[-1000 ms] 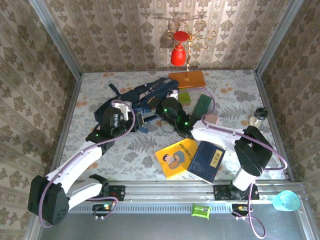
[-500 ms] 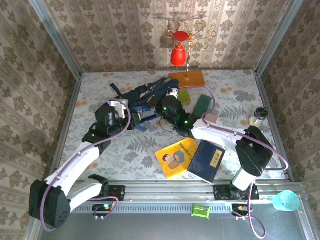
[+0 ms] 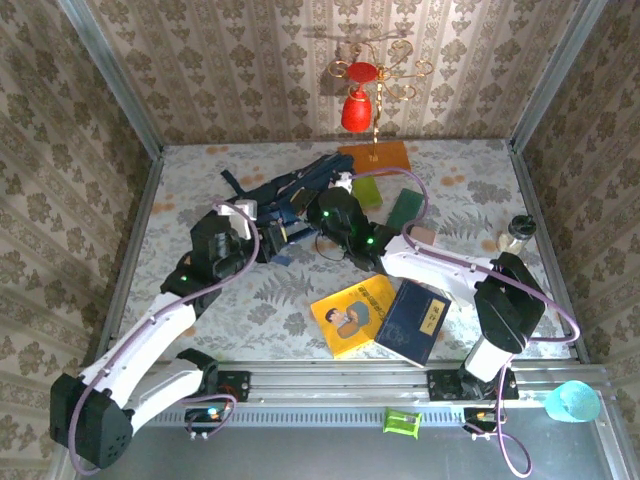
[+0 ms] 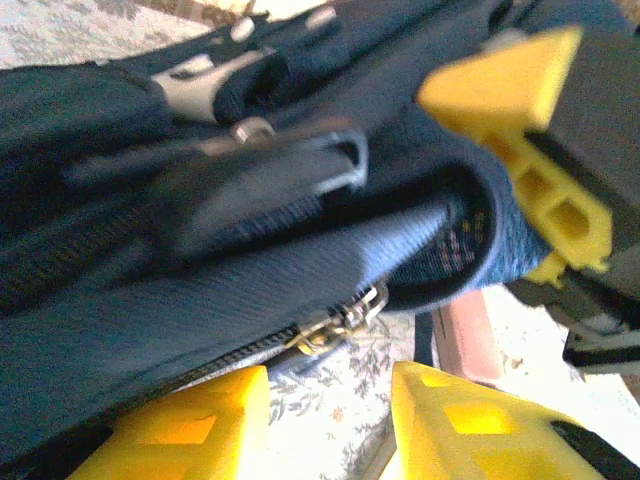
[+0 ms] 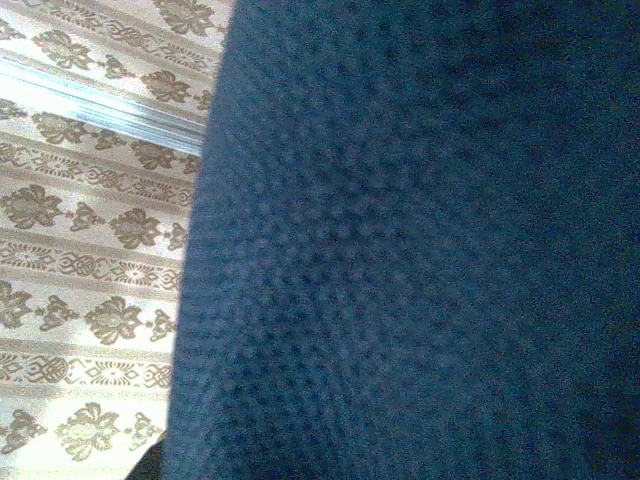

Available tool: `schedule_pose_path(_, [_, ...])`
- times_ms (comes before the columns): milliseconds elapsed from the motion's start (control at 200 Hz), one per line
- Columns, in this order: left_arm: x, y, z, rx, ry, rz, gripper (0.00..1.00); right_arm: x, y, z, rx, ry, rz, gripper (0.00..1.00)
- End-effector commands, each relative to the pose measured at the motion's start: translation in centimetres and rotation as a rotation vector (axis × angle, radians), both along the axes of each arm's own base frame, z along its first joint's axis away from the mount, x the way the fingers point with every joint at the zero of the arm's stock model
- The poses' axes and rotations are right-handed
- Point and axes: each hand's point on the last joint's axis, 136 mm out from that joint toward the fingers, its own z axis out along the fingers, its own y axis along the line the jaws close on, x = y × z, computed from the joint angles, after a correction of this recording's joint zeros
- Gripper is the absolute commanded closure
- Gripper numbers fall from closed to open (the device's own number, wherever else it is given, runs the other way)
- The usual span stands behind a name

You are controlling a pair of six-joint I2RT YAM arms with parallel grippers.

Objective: Pack books, pencil case, and school supplies into a backpack

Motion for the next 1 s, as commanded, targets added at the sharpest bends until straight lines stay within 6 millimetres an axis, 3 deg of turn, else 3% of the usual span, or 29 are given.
schedule_pose_path(0, [0.0,0.6,0.5,0.024,0.005,0.055,0.61,-0.1,1.0,6.2,0.113,-0.122,-0.002,0.95])
schedule_pose_path(290, [0.6,1.4,0.8,0.048,-0.026,0.112,0.54,-0.2,1.8,6.8,0.110,-0.129,0.004,0.95])
schedule_pose_path(565, [2.1,1.2,3.8,-0.028,-0.082,0.075,0.50,-0.1,1.9,6.6,0.099,-0.130,-0.002,0.95])
schedule_pose_path(995, [2.0,-0.1,4.6,-0.053,-0.105,0.004,0.67,0.1,2.0,6.4,0.085,-0.132,-0.007,0.96])
